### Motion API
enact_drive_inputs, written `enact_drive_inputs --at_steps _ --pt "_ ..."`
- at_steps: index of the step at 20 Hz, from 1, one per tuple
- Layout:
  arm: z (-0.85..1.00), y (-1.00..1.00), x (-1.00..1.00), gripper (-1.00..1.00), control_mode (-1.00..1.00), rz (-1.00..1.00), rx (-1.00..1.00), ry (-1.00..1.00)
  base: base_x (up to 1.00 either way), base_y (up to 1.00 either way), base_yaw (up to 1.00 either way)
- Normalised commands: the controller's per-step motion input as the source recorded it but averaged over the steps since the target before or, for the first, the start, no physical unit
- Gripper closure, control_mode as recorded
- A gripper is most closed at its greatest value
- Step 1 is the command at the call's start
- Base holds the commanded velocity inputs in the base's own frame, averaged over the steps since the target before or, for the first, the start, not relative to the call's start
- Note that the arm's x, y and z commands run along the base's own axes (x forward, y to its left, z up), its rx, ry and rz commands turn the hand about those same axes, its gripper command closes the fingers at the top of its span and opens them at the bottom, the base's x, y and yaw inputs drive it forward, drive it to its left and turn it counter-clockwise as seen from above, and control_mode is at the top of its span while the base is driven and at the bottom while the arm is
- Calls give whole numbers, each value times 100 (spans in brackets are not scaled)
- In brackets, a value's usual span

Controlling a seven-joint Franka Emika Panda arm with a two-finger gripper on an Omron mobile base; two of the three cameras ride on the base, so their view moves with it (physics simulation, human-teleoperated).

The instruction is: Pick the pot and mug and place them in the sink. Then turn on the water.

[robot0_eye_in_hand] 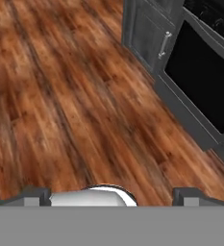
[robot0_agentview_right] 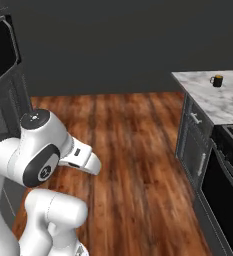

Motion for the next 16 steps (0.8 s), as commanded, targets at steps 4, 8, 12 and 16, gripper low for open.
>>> enact_drive_inputs --at_steps 4,8,12,16 --pt "0 0 0 -100 100 0 0 0 100 -29 0" --pt "0 0 0 -100 100 0 0 0 100 -17 -5" --pt "0 0 0 -100 100 0 0 0 100 0 -11" --pt "0 0 0 -100 100 0 0 0 92 -3 -14"
